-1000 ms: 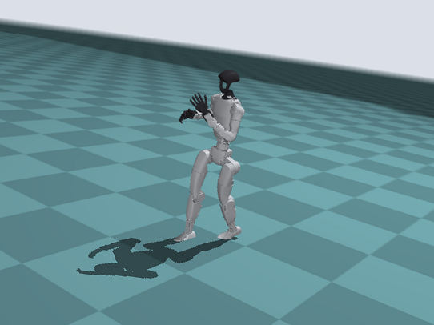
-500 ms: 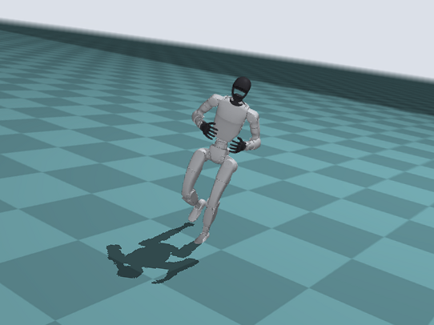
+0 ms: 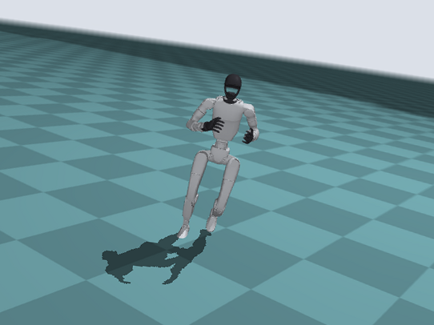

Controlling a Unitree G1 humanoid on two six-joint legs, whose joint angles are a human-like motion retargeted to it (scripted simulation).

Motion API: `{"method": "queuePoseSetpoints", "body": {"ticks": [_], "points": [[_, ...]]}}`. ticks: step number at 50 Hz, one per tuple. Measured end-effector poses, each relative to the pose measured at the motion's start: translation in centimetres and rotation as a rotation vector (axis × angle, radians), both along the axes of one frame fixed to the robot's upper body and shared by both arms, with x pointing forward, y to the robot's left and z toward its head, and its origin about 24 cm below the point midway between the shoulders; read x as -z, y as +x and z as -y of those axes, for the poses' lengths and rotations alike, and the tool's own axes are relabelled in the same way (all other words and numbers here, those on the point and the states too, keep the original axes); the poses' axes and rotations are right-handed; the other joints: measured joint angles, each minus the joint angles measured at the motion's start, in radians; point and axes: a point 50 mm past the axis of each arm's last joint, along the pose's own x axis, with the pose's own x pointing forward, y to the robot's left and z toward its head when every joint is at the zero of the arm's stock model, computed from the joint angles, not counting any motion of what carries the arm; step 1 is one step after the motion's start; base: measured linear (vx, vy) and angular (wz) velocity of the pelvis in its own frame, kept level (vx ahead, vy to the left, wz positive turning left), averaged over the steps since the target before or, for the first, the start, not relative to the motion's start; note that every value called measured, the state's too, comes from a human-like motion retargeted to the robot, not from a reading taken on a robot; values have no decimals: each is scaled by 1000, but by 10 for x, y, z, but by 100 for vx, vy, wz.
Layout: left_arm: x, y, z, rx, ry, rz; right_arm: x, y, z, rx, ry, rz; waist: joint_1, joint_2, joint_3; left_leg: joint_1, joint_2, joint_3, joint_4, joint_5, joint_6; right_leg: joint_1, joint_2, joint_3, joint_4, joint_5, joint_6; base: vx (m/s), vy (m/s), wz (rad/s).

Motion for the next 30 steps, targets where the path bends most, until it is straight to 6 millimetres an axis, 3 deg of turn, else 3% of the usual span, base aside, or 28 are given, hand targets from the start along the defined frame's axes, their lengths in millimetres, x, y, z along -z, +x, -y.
{"method": "queuePoseSetpoints", "body": {"ticks": [2,4,7,10,12,15,17,20,23,25,28,30], "points": [[10,-25,-15,-16,-33,-69,-4,-15,-16,-97,100,4,77,-50,-56,-56,19,46,-130,-29,14,62,-42,9,-107,87,35,90,21,-6],[13,-27,-25,-30,-57,-92,-9,-22,-27,-200,174,-15,145,-79,-68,-75,26,75,-353,-25,3,109,-75,23,-188,203,76,88,31,7],[15,-27,-36,-54,-55,-102,3,-29,-38,-315,209,-109,183,-84,-69,8,52,154,-816,17,-46,196,-93,45,-270,398,120,90,39,51],[11,-20,-35,-76,-8,-76,29,-33,-37,-312,130,-209,137,5,-19,153,120,276,-1113,92,-133,288,-23,84,-199,491,48,90,42,108],[2,-5,-24,-59,25,-38,50,-32,-31,-251,58,-278,90,25,27,202,121,300,-1090,74,-105,235,7,136,42,445,-12,79,37,123],[-21,37,7,4,56,40,86,-18,-18,-111,40,-437,46,-50,77,139,47,256,-848,-111,24,-2,-69,172,508,219,-57,70,28,98],[-40,57,28,8,61,91,111,-18,-6,-9,97,-547,3,-73,92,112,34,238,-703,-201,31,-114,-121,146,637,115,-105,76,25,101],[-80,68,61,-39,30,238,115,-31,20,67,217,-577,-104,-45,92,151,30,181,-669,-243,-37,-208,-107,96,594,16,-148,83,29,130],[-112,58,86,-37,10,415,103,-49,43,27,282,-581,-277,17,62,223,27,87,-769,-157,-100,-211,-22,43,252,46,-79,91,28,161],[-124,51,98,7,9,498,101,-57,56,19,284,-597,-387,43,28,275,4,22,-848,-63,-131,-183,17,12,-57,139,17,101,18,153],[-127,45,116,94,125,577,107,-65,75,61,231,-637,-461,29,-40,398,-67,-63,-977,115,-165,-146,54,9,-368,277,178,112,4,77],[-123,42,117,62,313,646,113,-68,87,105,199,-665,-417,1,-67,512,-89,-97,-1035,209,-201,-107,129,41,-417,340,204,117,-12,-58]]}}
